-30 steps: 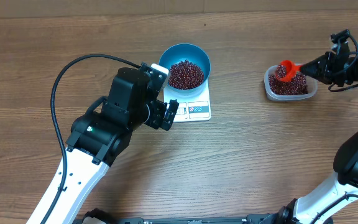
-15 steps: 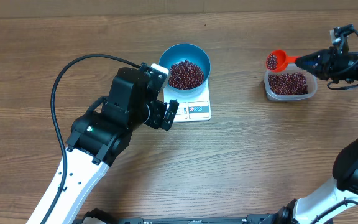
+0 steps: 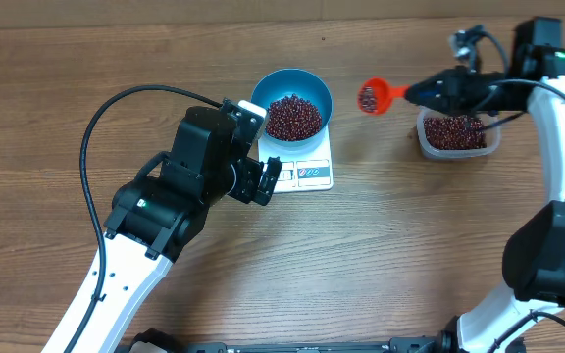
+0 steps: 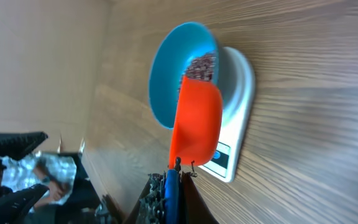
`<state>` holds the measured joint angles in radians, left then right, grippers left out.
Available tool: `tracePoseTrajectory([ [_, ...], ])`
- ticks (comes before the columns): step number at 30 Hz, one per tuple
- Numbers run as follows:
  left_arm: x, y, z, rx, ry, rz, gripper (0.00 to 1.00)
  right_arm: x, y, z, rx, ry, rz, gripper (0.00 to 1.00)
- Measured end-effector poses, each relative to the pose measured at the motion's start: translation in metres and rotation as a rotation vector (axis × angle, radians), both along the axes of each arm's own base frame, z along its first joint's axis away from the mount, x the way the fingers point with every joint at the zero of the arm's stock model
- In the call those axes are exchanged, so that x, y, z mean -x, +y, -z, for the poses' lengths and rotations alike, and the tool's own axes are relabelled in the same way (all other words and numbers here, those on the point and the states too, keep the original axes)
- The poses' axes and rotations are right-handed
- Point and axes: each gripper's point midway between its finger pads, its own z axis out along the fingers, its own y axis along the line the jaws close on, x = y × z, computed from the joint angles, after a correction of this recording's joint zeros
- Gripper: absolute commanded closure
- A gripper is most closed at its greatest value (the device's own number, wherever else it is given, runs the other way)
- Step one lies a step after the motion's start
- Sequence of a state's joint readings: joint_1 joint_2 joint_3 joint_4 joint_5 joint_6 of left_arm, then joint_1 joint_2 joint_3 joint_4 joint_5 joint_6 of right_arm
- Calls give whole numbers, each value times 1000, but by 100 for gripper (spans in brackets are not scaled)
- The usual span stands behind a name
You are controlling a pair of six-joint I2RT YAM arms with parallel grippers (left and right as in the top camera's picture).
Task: Scoop item into bowl and weigh 150g on scale
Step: 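Lift the filled scoop and carry it over the teal bowl, then tilt the scoop slowly with the right gripper, trickling beans into bowl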
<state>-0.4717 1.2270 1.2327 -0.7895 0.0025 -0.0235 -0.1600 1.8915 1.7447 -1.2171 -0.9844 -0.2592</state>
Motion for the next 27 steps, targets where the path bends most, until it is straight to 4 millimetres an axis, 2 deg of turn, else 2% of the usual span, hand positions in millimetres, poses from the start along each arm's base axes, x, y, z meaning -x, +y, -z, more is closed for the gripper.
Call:
tracePoseTrajectory([
  [5, 0, 0, 0, 0, 0, 0, 0, -3, 35, -4, 5, -70, -87, 96],
  [12, 0, 0, 0, 0, 1, 0, 0, -6, 72, -9, 15, -165, -174, 96],
  [20, 0, 0, 0, 0, 1, 0, 0, -15, 96, -4, 106, -256, -211, 96],
  [27, 0, 0, 0, 0, 1, 0, 0, -26, 108, -1, 190, -335, -210, 96],
])
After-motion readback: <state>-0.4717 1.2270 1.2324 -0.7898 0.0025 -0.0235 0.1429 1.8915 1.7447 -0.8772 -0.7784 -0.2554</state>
